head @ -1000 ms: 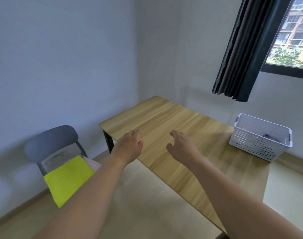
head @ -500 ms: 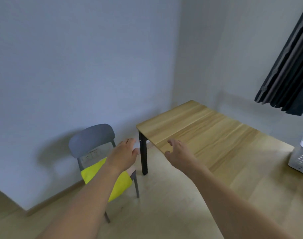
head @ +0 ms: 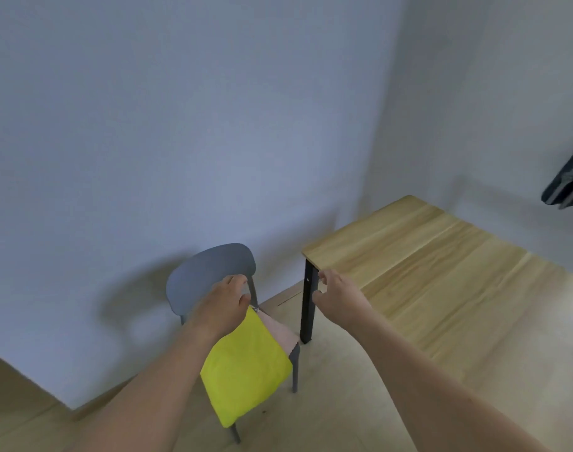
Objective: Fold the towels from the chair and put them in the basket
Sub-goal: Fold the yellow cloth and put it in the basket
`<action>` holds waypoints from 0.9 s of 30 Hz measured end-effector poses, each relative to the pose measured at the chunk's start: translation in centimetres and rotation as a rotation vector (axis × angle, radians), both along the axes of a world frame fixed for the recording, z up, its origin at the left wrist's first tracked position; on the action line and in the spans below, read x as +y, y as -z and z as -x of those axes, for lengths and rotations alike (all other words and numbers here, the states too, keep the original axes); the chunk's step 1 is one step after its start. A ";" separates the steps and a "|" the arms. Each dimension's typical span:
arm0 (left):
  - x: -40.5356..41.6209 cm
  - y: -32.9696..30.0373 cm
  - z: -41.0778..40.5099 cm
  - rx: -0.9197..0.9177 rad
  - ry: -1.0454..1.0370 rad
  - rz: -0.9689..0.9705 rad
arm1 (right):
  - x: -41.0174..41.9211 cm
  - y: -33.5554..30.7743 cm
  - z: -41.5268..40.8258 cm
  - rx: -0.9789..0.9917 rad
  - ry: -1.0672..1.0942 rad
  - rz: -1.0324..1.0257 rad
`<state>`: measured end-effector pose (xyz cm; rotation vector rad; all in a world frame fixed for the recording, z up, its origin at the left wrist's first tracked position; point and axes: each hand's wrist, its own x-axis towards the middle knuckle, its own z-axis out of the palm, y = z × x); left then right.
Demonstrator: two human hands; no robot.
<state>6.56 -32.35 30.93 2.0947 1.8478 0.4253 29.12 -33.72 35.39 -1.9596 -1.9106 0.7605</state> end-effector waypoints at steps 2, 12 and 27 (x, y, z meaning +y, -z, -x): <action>1.4 0.7 2.3 0.009 0.003 0.029 | 2.0 1.1 2.0 0.036 -0.007 0.023; 13.2 8.8 16.5 0.122 0.069 0.273 | 13.1 9.2 15.2 0.053 0.093 0.181; 25.6 45.8 21.3 -0.160 -0.113 0.424 | 29.3 46.6 24.0 -0.024 0.182 0.266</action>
